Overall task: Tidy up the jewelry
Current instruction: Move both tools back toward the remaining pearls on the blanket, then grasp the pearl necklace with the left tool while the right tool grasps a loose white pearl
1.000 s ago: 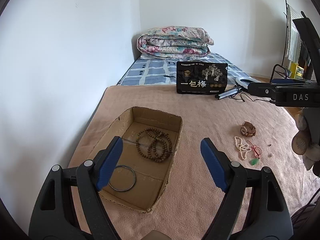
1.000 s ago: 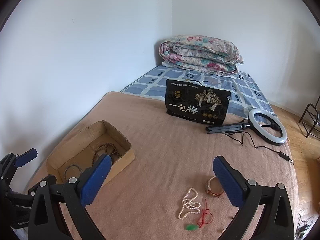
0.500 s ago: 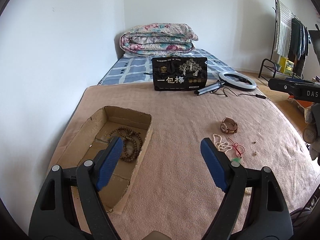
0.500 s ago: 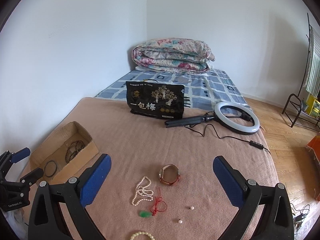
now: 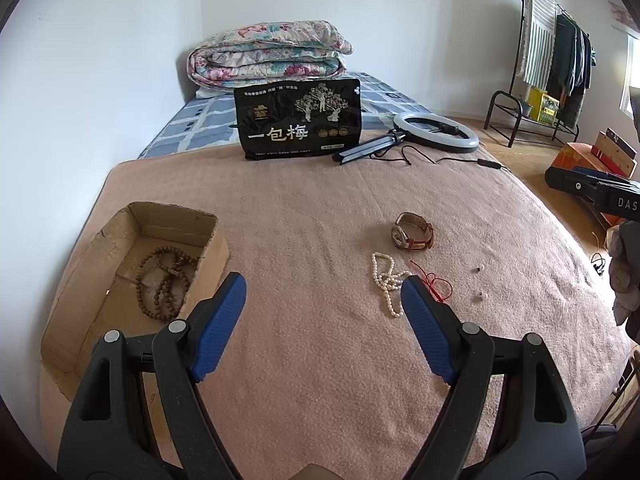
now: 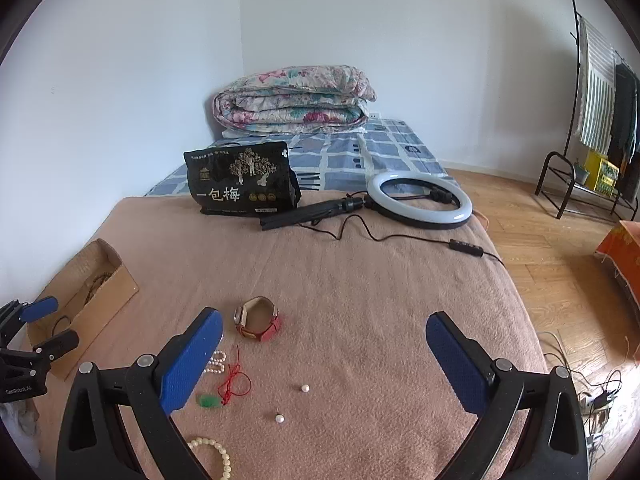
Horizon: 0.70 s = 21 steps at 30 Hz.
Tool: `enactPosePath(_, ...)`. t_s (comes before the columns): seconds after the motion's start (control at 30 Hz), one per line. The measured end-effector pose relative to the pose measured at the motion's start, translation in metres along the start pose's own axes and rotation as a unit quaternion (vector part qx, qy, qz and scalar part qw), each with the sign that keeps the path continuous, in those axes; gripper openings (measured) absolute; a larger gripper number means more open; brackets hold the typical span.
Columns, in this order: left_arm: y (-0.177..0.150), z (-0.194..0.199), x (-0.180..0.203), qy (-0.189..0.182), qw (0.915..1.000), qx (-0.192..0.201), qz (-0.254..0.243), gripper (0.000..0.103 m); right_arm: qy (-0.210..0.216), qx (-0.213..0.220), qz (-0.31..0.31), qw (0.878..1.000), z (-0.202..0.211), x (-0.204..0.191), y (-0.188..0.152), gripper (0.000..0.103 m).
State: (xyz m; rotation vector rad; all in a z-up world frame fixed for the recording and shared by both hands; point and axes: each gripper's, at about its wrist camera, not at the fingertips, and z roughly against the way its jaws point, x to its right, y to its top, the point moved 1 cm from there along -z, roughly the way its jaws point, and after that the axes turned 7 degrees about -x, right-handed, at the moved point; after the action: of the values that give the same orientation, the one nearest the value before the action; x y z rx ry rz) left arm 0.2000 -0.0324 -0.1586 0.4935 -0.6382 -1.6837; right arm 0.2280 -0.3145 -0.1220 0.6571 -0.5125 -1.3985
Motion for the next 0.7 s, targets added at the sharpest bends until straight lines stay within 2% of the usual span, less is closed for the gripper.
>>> enactPosePath(0.23,0.002,-0.038,0.021,-0.032,0.9989,-0.033,-0.014,0.074,0.002,-0.053,0.009,0.999,-0.03,0.015,-0.028,0.102)
enactPosePath(0.37,0.003,-0.06,0.03,-0.047,0.9974,-0.052,-0.018,0.072,0.013,-0.077,0.009,0.997,-0.048,0.018,-0.04,0.094)
enactPosePath(0.5,0.003,-0.081,0.036,-0.058,0.9956,-0.071,-0.018,0.064,0.026,-0.095,0.006,0.995,-0.063,0.019,-0.049,0.087)
enactPosePath(0.6,0.001,-0.095,0.041,-0.061,0.9944,-0.083,-0.022,0.063,0.04,-0.11,0.002,0.993,-0.075,0.019,-0.054,0.078)
enactPosePath(0.7,0.001,-0.11,0.048,-0.062,0.9933,-0.093,-0.03,0.063,0.049,-0.12,0.001,0.992,-0.084,0.019,-0.058,0.074)
